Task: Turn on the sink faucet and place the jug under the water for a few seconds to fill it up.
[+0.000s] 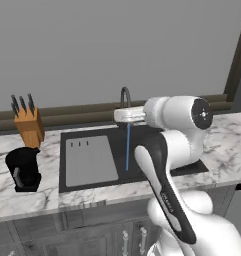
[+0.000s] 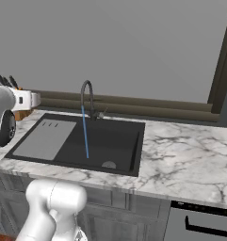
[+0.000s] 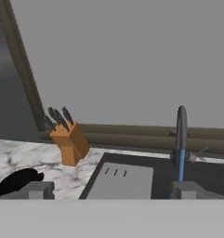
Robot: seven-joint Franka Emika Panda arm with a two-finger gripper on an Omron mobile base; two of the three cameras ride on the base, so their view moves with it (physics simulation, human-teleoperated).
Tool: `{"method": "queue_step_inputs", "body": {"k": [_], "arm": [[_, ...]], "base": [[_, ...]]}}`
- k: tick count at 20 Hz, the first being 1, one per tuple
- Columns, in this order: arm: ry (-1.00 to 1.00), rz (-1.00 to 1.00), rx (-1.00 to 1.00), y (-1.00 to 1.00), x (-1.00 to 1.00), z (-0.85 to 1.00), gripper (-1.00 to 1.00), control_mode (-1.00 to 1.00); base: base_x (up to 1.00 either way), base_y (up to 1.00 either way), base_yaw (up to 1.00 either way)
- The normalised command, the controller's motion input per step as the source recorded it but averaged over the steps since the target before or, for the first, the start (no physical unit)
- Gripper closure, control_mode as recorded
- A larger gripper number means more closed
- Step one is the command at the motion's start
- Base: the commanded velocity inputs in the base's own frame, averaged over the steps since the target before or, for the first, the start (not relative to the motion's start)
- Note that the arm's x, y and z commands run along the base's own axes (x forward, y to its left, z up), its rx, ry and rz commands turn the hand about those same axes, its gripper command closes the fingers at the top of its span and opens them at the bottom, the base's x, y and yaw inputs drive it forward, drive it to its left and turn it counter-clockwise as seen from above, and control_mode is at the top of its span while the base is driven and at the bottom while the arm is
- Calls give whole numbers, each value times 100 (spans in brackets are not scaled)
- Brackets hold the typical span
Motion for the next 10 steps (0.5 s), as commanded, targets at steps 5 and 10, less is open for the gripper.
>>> {"method": "queue_step_inputs", "body": {"k": [5, 10], "arm": [[0, -13, -14, 99, -90, -8, -100, -100], [-1, -14, -11, 100, -63, -36, -100, -100]], "base": [[0, 0, 0], [0, 0, 0]]}}
